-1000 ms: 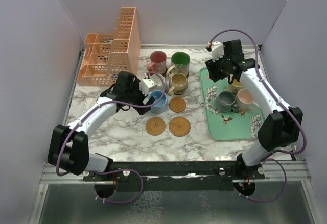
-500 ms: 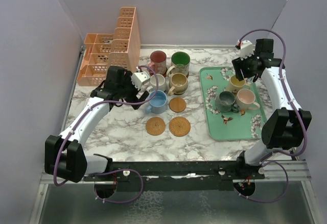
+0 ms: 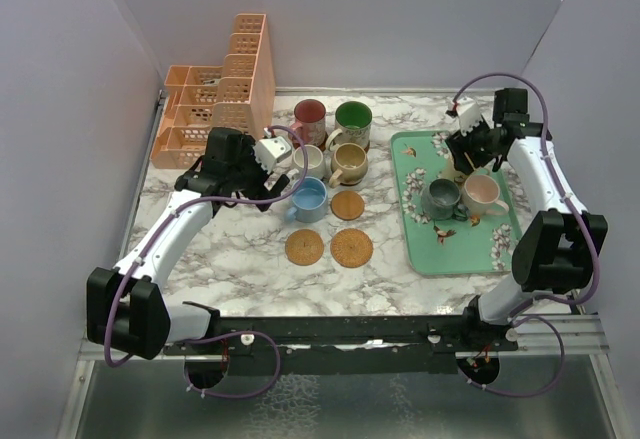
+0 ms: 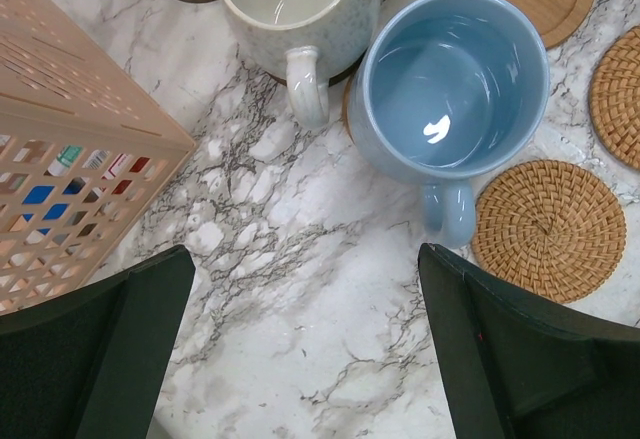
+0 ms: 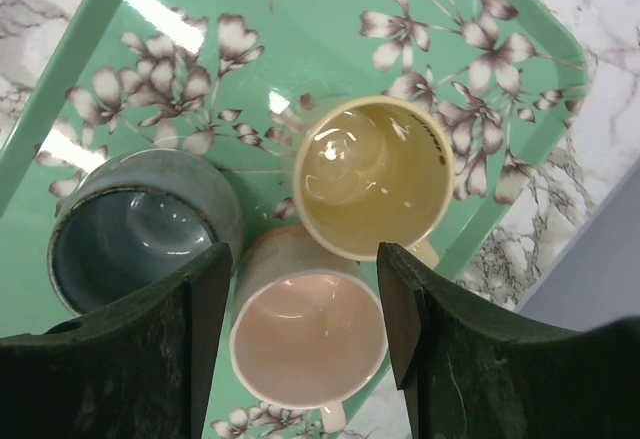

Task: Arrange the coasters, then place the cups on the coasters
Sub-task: Pick up the cup from the tray.

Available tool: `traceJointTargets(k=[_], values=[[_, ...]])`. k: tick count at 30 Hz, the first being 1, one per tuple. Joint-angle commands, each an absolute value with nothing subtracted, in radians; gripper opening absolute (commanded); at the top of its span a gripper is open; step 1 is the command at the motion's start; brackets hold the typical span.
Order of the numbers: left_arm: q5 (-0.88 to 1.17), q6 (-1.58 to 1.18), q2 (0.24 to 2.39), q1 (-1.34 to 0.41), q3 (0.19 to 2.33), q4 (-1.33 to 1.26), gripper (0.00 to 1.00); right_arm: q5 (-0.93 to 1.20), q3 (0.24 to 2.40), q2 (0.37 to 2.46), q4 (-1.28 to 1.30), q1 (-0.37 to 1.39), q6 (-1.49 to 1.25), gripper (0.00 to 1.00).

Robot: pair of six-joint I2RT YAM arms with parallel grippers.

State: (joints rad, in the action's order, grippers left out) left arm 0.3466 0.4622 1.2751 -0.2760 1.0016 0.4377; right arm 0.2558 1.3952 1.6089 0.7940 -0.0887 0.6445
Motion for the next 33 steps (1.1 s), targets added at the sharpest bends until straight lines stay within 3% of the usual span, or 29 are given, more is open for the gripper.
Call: traceJointTargets(k=[1, 7, 16, 23, 29, 33], values=[[0.320, 0.451, 1.248, -0.273, 1.017, 0.417, 0.99, 0.370, 1.400, 1.566, 0.853, -0.080, 0.820, 0.61], [0.321, 0.448, 1.256, -0.273, 1.014, 0.412, 0.99, 0.346, 1.425, 1.598, 0.873, -0.080, 0.878, 0.61], [0.316, 0.447, 1.256, -0.273, 1.003, 0.403, 0.99, 0.159, 1.554, 1.709, 0.799, -0.083, 0.676, 0.59], [0.309, 0.438, 1.268, -0.277, 1.013, 0.396, 0.99, 0.167, 1.551, 1.698, 0.817, -0.085, 0.581, 0.58], [0.298, 0.438, 1.279, -0.295, 1.018, 0.395, 0.99, 0.401, 1.504, 1.632, 0.927, -0.067, 0.805, 0.59], [0.295, 0.441, 1.281, -0.302, 1.016, 0.393, 0.99, 0.401, 1.438, 1.609, 0.949, 0.002, 0.946, 0.60]])
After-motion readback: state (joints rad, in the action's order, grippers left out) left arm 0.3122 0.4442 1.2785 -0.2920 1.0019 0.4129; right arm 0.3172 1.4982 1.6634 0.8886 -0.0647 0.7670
